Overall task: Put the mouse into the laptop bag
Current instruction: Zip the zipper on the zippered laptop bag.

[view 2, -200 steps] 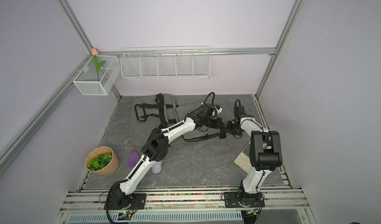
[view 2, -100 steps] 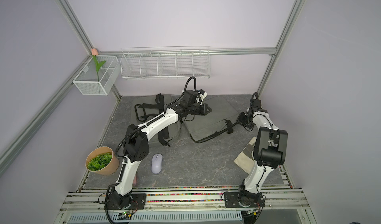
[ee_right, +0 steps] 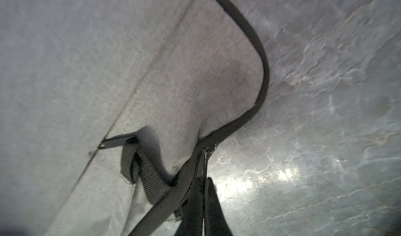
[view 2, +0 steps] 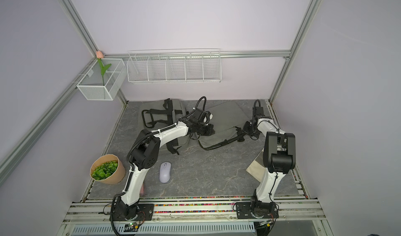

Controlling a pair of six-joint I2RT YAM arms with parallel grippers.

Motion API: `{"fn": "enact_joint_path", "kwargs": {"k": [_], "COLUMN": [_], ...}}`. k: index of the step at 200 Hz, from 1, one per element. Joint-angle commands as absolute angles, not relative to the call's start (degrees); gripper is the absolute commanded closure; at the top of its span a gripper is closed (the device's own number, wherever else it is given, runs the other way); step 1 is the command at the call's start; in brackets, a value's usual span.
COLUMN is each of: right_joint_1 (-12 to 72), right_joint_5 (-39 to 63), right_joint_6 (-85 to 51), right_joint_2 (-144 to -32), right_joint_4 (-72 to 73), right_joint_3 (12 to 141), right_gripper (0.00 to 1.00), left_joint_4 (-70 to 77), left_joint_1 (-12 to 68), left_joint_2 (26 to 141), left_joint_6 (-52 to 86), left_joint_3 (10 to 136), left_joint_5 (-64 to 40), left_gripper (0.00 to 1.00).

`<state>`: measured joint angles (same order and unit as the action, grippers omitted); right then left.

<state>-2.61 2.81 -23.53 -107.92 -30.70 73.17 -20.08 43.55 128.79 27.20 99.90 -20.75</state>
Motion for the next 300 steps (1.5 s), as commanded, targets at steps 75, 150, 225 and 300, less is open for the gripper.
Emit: {"fn": "enact_joint_path", "kwargs": {"k": [75,150,225,300], "right_joint_1": [7.2,14.5,15.7,5.3], "right_joint_5": [-2.1,0.2,2.0,4.3], "right_joint_6": [-22.1,-25.5,-28.5,-29.4], "right_joint_2": [-102.5,-102.6,-102.9,-99.9], "right_joint_4": [-27.8,-29.0,-28.2,-26.6], "right_joint_3": [65.7,68.4,68.4,67.9], "right_gripper": [0.93,0.93,0.93,0.93], "left_joint_4": [-16.2,-12.9,-12.4,-17.8], "left_joint_1": [46.5,47.3,47.4,47.3], "left_joint_2": [133.4,135.0,134.5,128.0], "left_joint_6": [30.7,33.0,32.7,30.8], "left_joint_3": [96.2,95.2,94.7,101.1], "left_joint_5": [-24.4,-26.0,-26.4,-26.9], "left_gripper": [1.00,1.00,1.00,1.00]}}
